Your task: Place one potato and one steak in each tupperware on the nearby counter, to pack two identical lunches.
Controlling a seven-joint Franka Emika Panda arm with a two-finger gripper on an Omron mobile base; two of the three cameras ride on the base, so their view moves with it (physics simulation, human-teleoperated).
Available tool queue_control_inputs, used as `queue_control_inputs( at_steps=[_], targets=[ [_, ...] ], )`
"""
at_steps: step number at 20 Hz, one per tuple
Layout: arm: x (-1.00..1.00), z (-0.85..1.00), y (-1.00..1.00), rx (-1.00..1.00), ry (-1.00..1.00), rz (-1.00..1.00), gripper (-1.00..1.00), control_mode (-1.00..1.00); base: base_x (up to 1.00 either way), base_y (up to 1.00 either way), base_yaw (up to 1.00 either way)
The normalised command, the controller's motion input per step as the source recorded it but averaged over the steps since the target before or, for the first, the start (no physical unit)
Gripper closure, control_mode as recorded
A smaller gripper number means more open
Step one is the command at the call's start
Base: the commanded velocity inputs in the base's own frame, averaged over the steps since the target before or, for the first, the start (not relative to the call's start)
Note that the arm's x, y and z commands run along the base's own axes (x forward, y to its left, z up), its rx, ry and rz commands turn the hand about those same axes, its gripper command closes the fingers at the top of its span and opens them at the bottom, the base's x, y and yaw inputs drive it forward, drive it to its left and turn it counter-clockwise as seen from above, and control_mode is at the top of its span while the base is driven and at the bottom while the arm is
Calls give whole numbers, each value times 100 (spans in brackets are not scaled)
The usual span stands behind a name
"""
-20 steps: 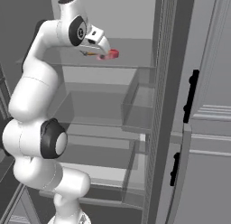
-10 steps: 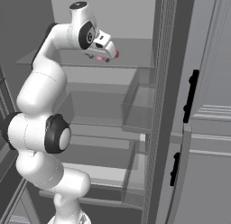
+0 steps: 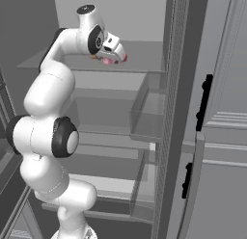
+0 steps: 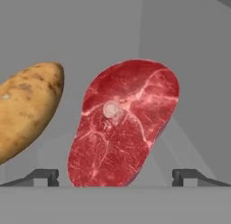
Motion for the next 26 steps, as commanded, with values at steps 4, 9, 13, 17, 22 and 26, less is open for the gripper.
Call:
queue_control_inputs(
  at_steps=[4,9,13,17,22,26],
  targets=[
    [24,0,0,0,-10,0,-100,-100,0,0,0],
    [28,0,0,0,-6,0,-100,-100,0,0,0],
    [8,-8,0,0,0,0,-100,-100,0,0,0],
    [-7,-38,-5,0,0,-2,-100,-100,0,0,0],
    [-3,-16,-2,0,0,-1,-100,-100,0,0,0],
    [-4,0,-12,-1,0,0,-100,-100,0,0,0]
  ],
)
